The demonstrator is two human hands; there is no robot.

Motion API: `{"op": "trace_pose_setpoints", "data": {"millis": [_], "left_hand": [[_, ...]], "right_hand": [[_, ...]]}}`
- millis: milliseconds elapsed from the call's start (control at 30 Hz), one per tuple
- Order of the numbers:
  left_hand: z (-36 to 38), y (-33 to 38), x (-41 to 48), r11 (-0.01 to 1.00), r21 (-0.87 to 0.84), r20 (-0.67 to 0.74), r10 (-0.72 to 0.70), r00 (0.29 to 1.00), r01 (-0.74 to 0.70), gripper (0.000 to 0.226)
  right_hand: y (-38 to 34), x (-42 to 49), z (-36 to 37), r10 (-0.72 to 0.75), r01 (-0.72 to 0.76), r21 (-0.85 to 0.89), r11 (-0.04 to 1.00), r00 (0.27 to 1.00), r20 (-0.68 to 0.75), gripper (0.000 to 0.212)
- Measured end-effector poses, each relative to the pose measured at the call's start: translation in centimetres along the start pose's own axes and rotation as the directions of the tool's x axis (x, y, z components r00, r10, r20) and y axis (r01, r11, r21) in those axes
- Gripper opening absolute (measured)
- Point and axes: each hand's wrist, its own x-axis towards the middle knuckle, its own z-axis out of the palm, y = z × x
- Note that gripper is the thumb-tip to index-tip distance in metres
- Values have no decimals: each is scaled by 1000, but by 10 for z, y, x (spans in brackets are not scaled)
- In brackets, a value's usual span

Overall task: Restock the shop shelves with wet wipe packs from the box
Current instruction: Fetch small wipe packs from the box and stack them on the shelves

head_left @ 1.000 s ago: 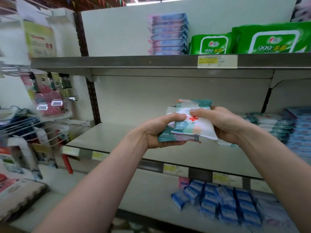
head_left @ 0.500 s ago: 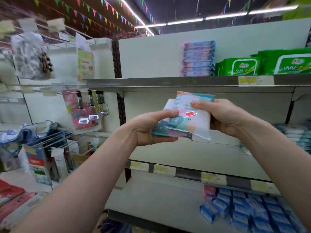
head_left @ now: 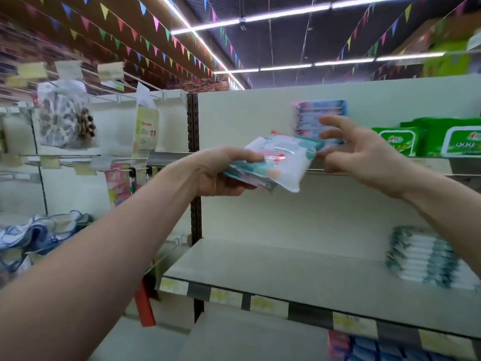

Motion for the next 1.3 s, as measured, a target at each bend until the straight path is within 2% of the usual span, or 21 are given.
{"op": "trace_pose_setpoints", "data": {"millis": [33, 67, 100, 167, 300, 367, 467, 567, 767, 900, 1067, 1233, 1300], "left_hand": [[-4, 5, 7, 1000, -11, -5, 4, 1000, -4, 22], [-7, 11, 14, 1000, -20, -9, 7, 1000, -7, 23], [-9, 16, 21, 1000, -27, -12, 9, 1000, -9, 23], [-11, 26, 38, 1000, -12, -22, 9, 1000, -10, 24], [-16, 40, 76, 1000, -10, -41, -24, 999, 24, 20], [-19, 44, 97, 999, 7, -75, -32, 997, 32, 16], [-21, 44, 127, 991, 130, -187, -9, 982, 34, 17], [-24, 44, 149, 977, 213, -281, 70, 957, -9, 15], [-48, 54, 183, 951, 295, -362, 202, 910, -93, 8], [-59, 56, 210, 888, 436, -286, 293, 912, -149, 24], [-69, 57, 248, 666, 690, -157, 522, 839, -285, 35], [-71, 61, 275, 507, 771, -5, 610, 792, -386, 36], [-66, 63, 285, 454, 786, 67, 613, 787, -420, 36]], "right_hand": [[6, 7, -2, -111, 116, -234, 965, 993, 34, 62], [12, 15, -2, -196, 207, -415, 886, 978, 69, 65], [19, 24, 0, -261, 274, -526, 806, 960, 100, 65], [29, 45, 6, -347, 349, -600, 720, 930, 124, 60], [41, 84, 13, -475, 435, -614, 659, 873, 110, 41], [48, 101, 13, -478, 451, -634, 628, 867, 142, 38], [60, 125, 16, -414, 434, -686, 584, 886, 208, 33], [66, 146, 22, -282, 368, -776, 513, 926, 252, 26], [76, 182, 35, -84, 236, -887, 397, 972, 221, 23], [85, 205, 48, 93, 180, -921, 346, 970, 225, 18], [100, 230, 75, 214, 151, -942, 301, 951, 221, 15], [108, 255, 96, 291, 145, -961, 235, 933, 212, 13], [110, 262, 97, 331, 136, -964, 227, 921, 207, 19]]}}
